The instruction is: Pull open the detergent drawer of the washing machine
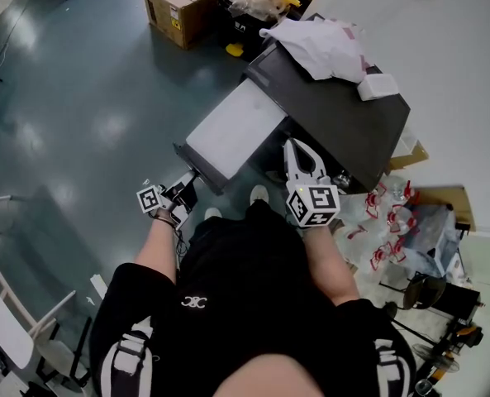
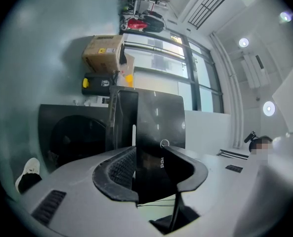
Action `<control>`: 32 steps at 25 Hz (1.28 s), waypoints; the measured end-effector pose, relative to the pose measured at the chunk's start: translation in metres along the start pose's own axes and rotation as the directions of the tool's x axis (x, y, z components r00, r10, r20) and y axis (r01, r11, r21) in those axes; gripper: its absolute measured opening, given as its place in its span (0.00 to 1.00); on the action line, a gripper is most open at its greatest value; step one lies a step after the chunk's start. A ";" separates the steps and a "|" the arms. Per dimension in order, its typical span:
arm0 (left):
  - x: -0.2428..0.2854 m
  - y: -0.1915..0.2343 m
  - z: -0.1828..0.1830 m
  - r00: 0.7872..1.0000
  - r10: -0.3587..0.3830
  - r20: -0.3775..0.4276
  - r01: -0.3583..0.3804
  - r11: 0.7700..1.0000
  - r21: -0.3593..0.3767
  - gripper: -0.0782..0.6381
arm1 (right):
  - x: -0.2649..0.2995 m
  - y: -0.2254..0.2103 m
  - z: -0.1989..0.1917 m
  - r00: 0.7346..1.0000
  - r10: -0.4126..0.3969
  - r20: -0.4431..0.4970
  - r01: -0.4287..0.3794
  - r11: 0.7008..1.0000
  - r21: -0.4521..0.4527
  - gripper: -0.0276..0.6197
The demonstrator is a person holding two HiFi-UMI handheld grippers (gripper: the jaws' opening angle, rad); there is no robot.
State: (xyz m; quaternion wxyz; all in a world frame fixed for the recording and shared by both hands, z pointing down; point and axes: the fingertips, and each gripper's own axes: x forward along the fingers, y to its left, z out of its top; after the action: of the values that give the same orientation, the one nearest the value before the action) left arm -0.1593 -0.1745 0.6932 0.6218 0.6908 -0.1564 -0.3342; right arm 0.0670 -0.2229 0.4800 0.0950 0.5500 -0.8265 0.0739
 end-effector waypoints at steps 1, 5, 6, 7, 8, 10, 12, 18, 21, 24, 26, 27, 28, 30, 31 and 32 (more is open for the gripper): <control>-0.001 0.002 0.000 1.000 0.003 0.009 -0.003 1.000 -0.003 0.34 | 0.001 0.000 -0.001 1.000 0.002 -0.004 -0.002 1.000 0.000 0.05; -0.003 0.008 0.001 1.000 0.002 0.022 -0.002 1.000 0.000 0.34 | 0.004 0.004 -0.006 1.000 0.013 -0.018 -0.013 1.000 -0.008 0.05; -0.004 0.009 0.001 1.000 0.003 0.029 -0.003 1.000 0.001 0.34 | 0.004 0.005 -0.006 1.000 0.015 -0.020 -0.015 1.000 -0.010 0.05; -0.005 0.011 0.003 0.999 0.008 0.038 -0.008 1.000 0.003 0.34 | 0.004 0.007 -0.007 1.000 0.016 -0.021 -0.016 1.000 -0.012 0.05; -0.007 0.013 0.004 0.999 0.019 0.050 -0.020 1.000 0.007 0.34 | 0.004 0.008 -0.007 1.000 0.016 -0.023 -0.017 1.000 -0.015 0.05; -0.012 0.020 0.005 0.997 0.042 0.069 -0.043 0.999 0.019 0.34 | 0.004 0.011 -0.007 0.999 0.018 -0.027 -0.019 1.000 -0.022 0.05; -0.013 0.023 0.004 0.996 0.043 0.082 -0.045 0.999 0.023 0.34 | 0.004 0.013 -0.008 0.999 0.021 -0.033 -0.022 0.999 -0.028 0.05; -0.010 0.023 0.005 0.996 0.011 0.085 -0.014 0.999 0.037 0.34 | 0.010 0.019 -0.010 0.998 0.037 -0.049 -0.039 0.998 -0.042 0.05; -0.010 0.023 0.005 0.997 0.013 0.081 -0.016 0.999 0.033 0.35 | 0.012 0.022 -0.010 0.997 0.051 -0.051 -0.053 0.998 -0.045 0.05; -0.010 0.022 0.005 0.997 0.028 0.077 -0.030 0.999 0.022 0.36 | 0.015 0.023 -0.008 0.997 0.062 -0.048 -0.064 0.997 -0.043 0.05; -0.011 0.022 0.005 0.996 0.044 0.071 -0.047 0.998 0.030 0.36 | 0.016 0.024 -0.008 0.997 0.068 -0.045 -0.070 0.997 -0.040 0.05; -0.011 0.023 0.005 0.996 0.055 0.068 -0.058 0.998 0.036 0.36 | 0.017 0.024 -0.008 0.997 0.071 -0.043 -0.072 0.997 -0.038 0.05; -0.011 0.023 0.005 0.996 0.067 0.064 -0.070 0.997 0.041 0.36 | 0.017 0.025 -0.008 0.996 0.074 -0.042 -0.076 0.996 -0.036 0.05; -0.012 0.023 0.006 0.994 0.093 0.058 -0.096 0.994 0.052 0.36 | 0.018 0.029 -0.008 0.996 0.083 -0.040 -0.084 0.996 -0.033 0.05; -0.014 0.023 0.007 0.993 0.105 0.060 -0.108 0.993 0.055 0.34 | 0.019 0.032 -0.008 0.995 0.087 -0.041 -0.089 0.996 -0.032 0.05; -0.016 0.023 0.009 0.991 0.114 0.067 -0.118 0.991 0.057 0.32 | 0.019 0.036 -0.008 0.995 0.093 -0.041 -0.094 0.995 -0.031 0.05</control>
State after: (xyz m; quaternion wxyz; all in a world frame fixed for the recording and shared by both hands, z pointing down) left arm -0.1729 -0.1753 0.7194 0.6137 0.6881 -0.2261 -0.3143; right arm 0.0274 -0.2248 0.4920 0.1167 0.5076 -0.8503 0.0754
